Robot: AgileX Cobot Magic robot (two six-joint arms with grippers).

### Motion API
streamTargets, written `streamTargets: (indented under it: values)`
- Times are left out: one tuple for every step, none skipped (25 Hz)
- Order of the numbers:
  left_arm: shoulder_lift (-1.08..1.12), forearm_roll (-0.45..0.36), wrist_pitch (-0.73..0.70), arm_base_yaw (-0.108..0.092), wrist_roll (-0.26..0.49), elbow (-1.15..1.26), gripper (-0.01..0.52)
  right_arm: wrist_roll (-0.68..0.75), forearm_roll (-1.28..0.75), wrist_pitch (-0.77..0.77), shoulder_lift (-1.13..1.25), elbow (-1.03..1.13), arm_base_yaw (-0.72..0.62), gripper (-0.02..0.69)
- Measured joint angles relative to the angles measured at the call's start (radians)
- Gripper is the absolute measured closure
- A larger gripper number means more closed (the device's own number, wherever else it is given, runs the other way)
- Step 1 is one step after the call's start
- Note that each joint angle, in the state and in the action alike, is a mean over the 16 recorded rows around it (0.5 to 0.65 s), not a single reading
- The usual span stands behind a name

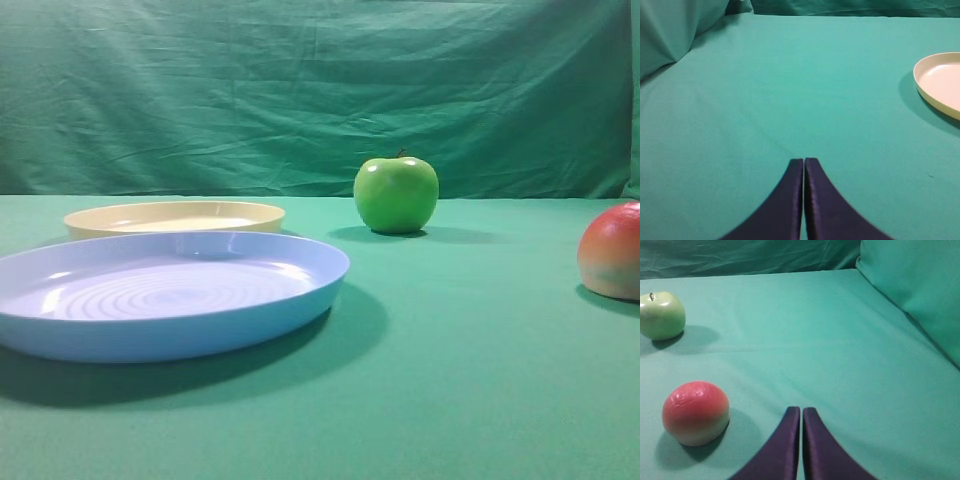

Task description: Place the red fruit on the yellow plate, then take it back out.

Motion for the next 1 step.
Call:
streamTargets:
  values:
    - [0.0,0.0,0.0,0.0,0.0,0.0,0.514,0.0,0.0,0.0,0.0,0.0,0.0,0.665]
